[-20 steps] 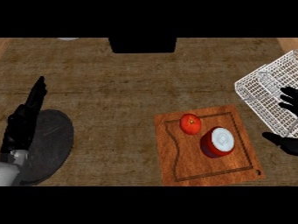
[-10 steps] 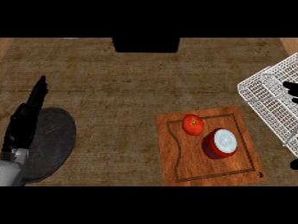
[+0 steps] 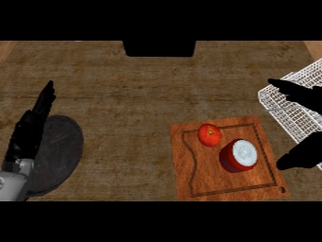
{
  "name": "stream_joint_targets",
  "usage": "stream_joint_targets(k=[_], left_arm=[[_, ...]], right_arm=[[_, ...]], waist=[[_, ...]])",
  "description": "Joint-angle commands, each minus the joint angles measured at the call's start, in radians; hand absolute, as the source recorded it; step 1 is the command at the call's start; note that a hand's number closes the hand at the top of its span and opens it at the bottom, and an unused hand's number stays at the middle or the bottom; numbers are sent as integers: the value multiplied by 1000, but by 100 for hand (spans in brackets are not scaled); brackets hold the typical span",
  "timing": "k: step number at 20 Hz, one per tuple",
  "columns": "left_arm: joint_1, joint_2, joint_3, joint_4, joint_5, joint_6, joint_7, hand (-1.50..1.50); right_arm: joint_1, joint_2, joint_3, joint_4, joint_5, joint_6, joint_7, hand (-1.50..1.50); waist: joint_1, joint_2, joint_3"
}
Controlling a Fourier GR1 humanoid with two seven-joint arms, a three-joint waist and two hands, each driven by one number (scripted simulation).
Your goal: Pick the can from the cutting board and place it in the tiered basket
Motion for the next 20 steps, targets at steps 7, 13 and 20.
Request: stream_joint_targets(k=[7, 13, 20], left_arm=[[28, -36, 42, 13, -42, -18, -31, 0], [0, -50, 61, -14, -75, -39, 23, 0], [-10, -72, 108, 21, -85, -81, 2, 0]], right_arm=[[-56, 106, 92, 60, 86, 99, 174, -150], [-2, 196, 139, 72, 214, 74, 128, -150], [71, 208, 140, -6, 334, 104, 95, -150]], waist=[[-9, -1, 1], [-10, -1, 1], [-14, -2, 1]])
